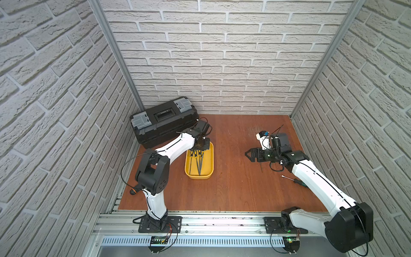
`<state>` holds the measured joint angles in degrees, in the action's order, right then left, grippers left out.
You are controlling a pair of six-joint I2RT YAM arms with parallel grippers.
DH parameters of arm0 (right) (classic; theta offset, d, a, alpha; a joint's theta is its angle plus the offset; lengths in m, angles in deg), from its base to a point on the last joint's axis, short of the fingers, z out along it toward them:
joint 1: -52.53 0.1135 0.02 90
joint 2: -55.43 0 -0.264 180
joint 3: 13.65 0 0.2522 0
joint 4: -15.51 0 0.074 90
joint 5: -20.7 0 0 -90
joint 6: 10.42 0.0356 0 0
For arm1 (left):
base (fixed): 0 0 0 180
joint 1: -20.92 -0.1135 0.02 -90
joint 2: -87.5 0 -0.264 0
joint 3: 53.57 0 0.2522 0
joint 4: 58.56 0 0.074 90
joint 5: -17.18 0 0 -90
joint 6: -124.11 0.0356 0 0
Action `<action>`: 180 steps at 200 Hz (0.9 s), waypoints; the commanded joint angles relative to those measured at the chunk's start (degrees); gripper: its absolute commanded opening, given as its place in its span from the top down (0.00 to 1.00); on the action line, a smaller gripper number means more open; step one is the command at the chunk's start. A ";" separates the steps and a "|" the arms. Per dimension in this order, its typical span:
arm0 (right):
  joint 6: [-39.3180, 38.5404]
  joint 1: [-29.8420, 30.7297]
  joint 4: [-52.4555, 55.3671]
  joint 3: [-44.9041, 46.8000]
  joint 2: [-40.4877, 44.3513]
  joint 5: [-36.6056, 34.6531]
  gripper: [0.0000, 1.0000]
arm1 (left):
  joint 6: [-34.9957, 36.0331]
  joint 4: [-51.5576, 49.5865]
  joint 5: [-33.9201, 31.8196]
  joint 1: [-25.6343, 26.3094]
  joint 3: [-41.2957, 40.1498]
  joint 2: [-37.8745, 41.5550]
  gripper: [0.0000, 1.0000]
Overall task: Take the file tool out of the storage box
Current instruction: Pick up the file tool from the storage box.
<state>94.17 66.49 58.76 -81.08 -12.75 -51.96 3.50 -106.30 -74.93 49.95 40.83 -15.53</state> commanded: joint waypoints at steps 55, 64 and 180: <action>9.10 18.81 -12.82 -3.81 -5.04 -3.79 0.13 | -9.78 14.42 6.35 -1.51 -8.27 12.75 0.80; 9.31 20.05 -13.27 -4.77 -6.11 -3.73 0.16 | -10.99 15.61 7.19 -1.65 -8.91 13.82 0.79; 11.23 23.84 -18.01 -8.88 -11.47 1.64 0.59 | -23.73 30.55 21.08 -4.47 -17.35 21.35 0.79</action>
<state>104.92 89.94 44.16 -87.68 -23.37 -52.20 -16.74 -82.52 -57.95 46.04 24.50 3.79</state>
